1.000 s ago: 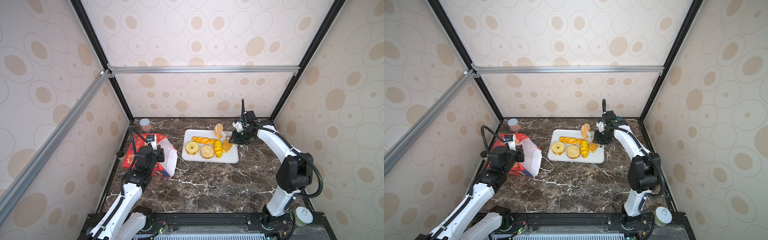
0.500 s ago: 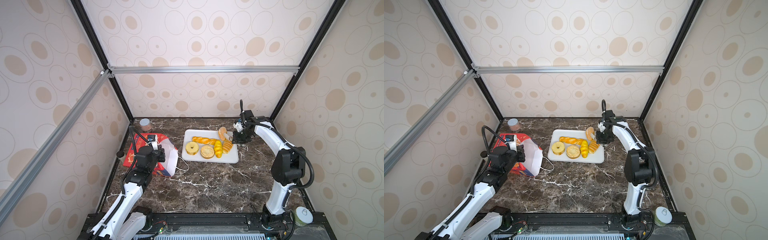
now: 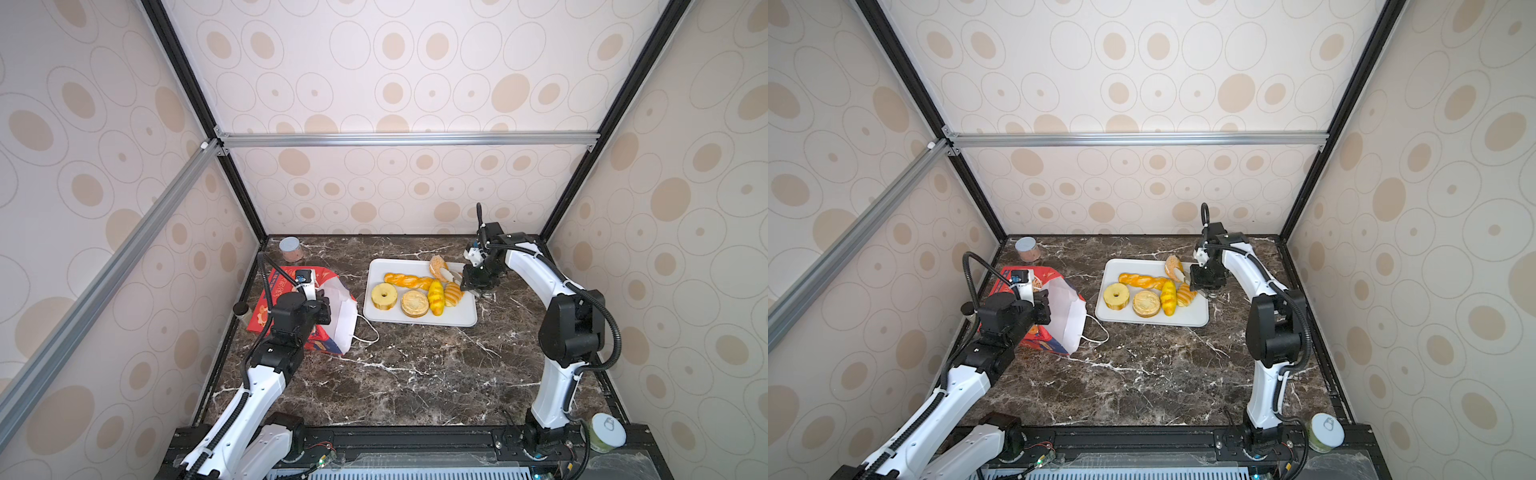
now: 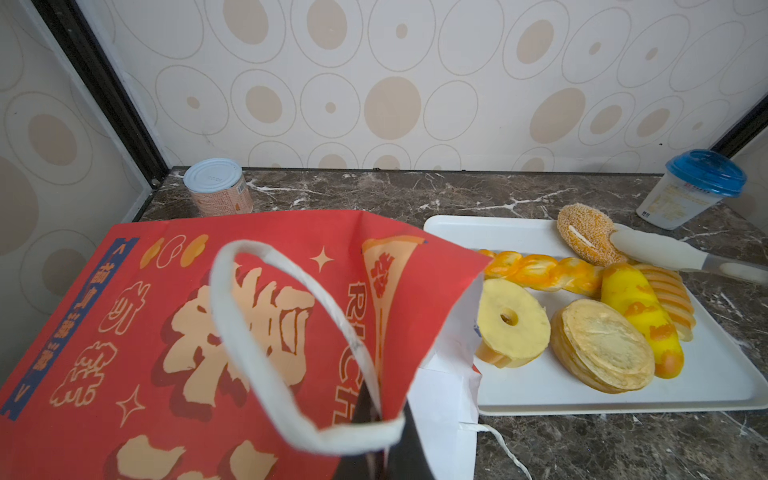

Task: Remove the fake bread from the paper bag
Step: 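Carry the sugar bun over the tray and release it at the far end, then lift the red bag upright with the left gripper while the right opens the tongs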

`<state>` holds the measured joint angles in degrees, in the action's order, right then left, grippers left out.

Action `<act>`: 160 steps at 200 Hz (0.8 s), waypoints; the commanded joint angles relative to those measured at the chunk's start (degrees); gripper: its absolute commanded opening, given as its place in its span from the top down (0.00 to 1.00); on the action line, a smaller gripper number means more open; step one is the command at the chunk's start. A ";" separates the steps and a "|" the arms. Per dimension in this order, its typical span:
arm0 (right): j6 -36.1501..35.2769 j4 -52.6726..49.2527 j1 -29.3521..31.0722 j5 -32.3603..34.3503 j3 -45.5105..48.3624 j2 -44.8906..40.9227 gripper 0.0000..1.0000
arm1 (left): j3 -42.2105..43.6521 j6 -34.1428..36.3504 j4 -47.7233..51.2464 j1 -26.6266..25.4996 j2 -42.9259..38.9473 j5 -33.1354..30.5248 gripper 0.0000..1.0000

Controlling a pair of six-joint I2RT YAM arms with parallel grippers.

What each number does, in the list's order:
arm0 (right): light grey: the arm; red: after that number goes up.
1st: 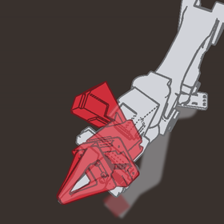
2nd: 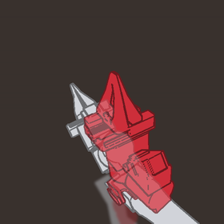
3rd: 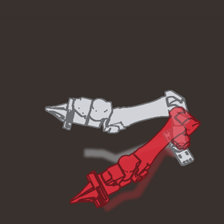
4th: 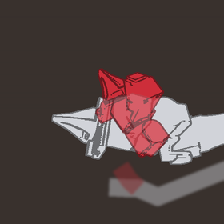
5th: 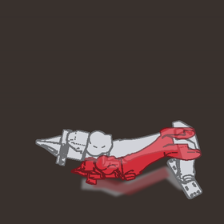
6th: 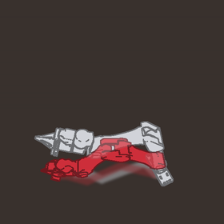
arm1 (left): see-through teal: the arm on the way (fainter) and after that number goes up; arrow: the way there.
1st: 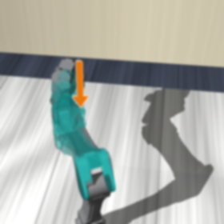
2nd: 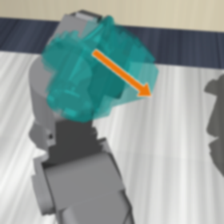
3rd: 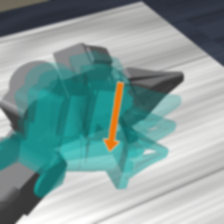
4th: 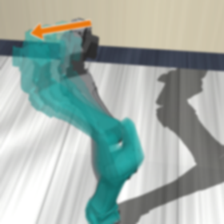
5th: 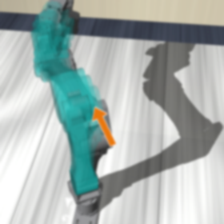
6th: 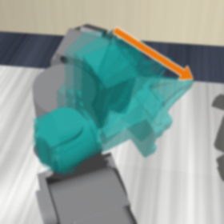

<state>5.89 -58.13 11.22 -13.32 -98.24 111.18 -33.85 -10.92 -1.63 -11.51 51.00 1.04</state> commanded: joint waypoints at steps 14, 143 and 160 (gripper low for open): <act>0.99 -0.99 -0.05 1.01 1.92 -5.04 0.58 | -1.61 0.79 -0.84 0.43 -0.38 0.81 1.00; 4.46 7.88 -1.62 0.51 16.73 -21.75 0.58 | -9.20 3.62 4.36 0.43 1.51 5.91 1.00; 5.86 11.75 -3.27 2.78 22.05 -25.79 0.60 | -12.11 2.17 5.87 0.52 2.58 6.33 1.00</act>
<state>9.47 -52.03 10.24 -13.21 -81.56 90.78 -39.88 -9.19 2.52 -11.42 52.77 4.97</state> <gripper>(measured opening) 0.416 0.047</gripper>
